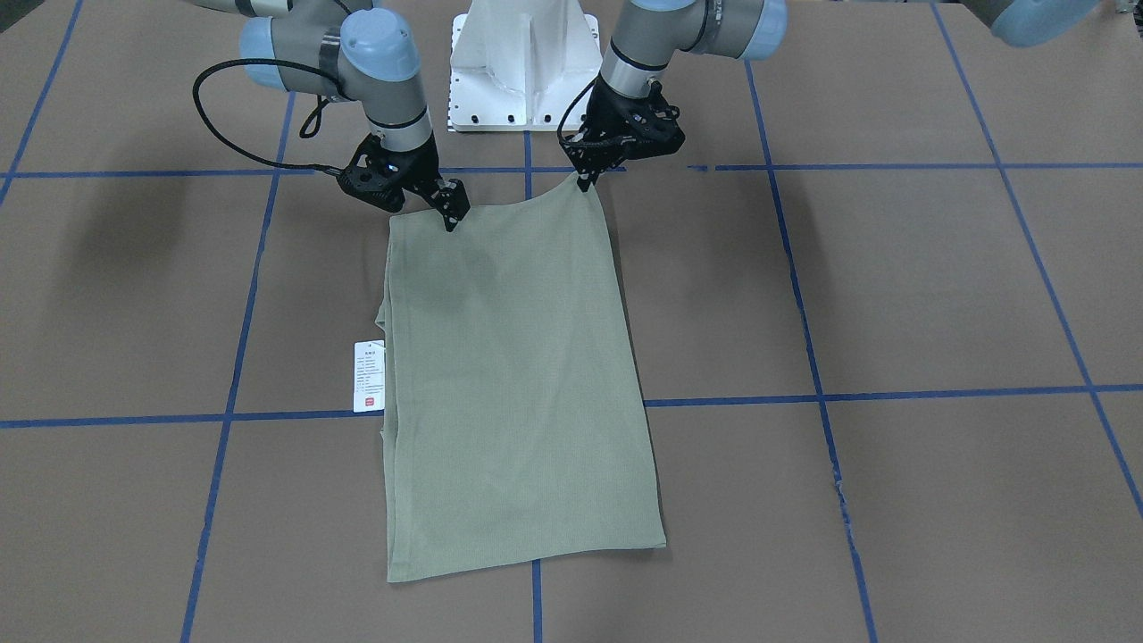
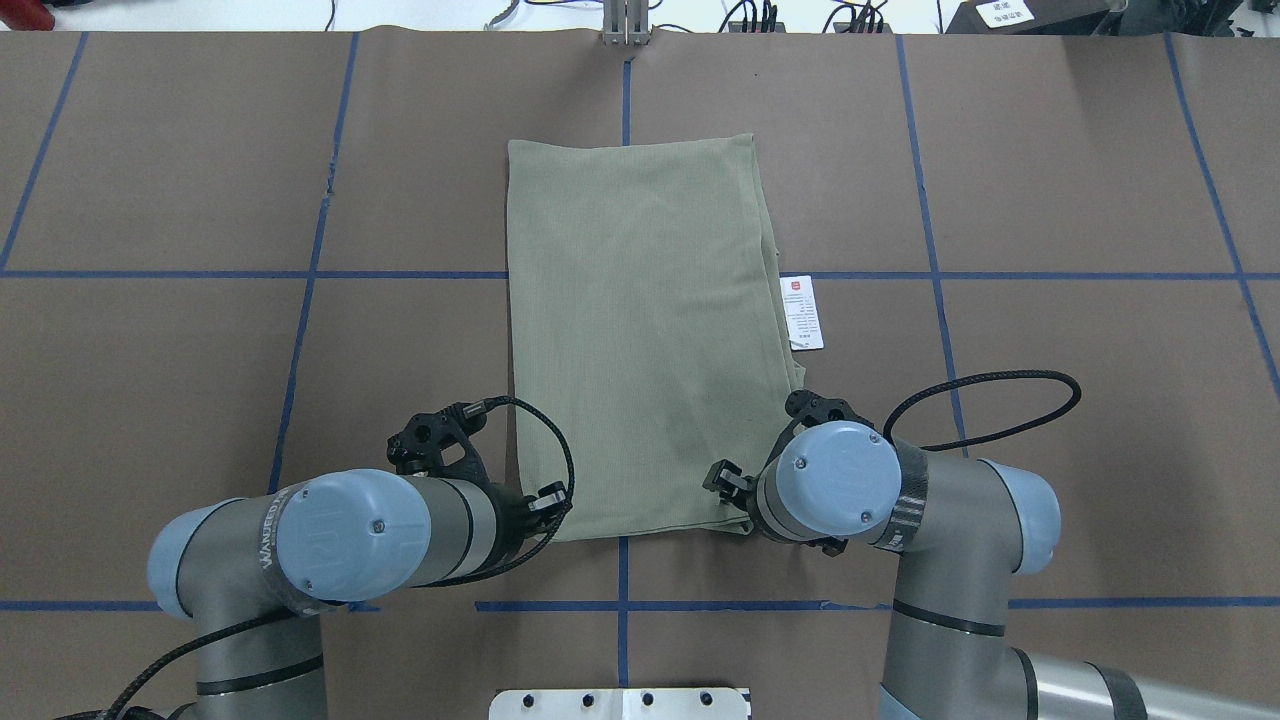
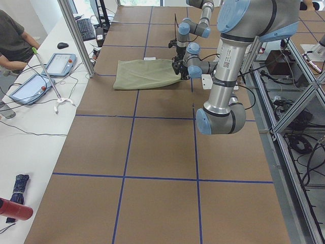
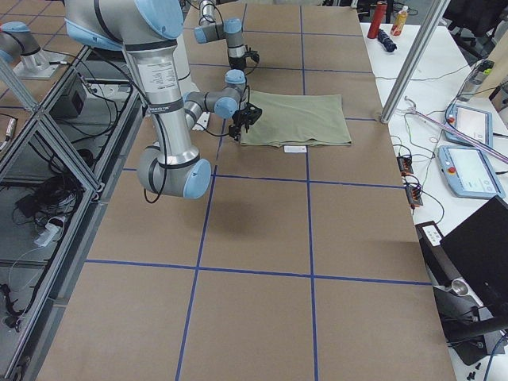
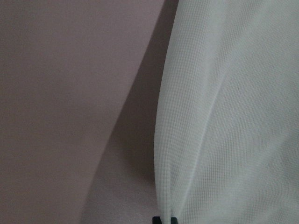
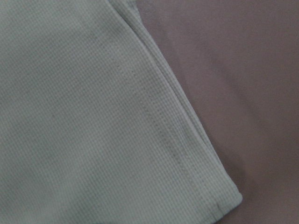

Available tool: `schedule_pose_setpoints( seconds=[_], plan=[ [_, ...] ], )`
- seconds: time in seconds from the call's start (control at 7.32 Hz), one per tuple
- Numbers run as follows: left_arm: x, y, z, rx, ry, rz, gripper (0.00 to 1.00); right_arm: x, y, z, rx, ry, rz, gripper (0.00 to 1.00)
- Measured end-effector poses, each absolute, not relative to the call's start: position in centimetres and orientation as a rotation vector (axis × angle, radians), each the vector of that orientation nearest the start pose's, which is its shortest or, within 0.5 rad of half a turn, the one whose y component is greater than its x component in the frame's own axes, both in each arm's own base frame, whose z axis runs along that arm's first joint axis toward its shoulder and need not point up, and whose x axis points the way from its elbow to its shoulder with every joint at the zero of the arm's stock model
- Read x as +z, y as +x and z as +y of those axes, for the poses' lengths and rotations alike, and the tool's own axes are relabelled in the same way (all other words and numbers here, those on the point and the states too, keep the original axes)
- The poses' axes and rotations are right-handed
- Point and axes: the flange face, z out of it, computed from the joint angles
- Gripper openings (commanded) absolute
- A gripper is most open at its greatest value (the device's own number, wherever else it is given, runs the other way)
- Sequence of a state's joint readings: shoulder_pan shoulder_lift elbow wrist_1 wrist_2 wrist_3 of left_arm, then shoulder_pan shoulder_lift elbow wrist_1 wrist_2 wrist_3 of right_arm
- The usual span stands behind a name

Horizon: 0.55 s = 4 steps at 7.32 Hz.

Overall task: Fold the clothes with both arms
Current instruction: 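Grasp the shirt's nearest edge corners with both grippers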

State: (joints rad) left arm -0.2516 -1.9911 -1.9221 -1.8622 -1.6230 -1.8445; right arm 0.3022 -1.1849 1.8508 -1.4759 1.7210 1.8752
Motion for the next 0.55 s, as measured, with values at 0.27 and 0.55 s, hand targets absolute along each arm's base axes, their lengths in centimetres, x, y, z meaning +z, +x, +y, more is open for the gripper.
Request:
schedule_pose_setpoints(
  seconds=[0.27, 0.55],
  plan=[
    [23.82, 53.95, -27.09, -0.446, -0.059, 1.073, 0.00, 31.73, -54.69, -29.13, 0.535, -0.152, -0.766, 1.00],
    [23.82, 53.95, -27.09, -0.446, -0.059, 1.073, 0.00, 31.72, -54.79, -28.94, 0.562, -0.165, -0.764, 0.97]
  ],
)
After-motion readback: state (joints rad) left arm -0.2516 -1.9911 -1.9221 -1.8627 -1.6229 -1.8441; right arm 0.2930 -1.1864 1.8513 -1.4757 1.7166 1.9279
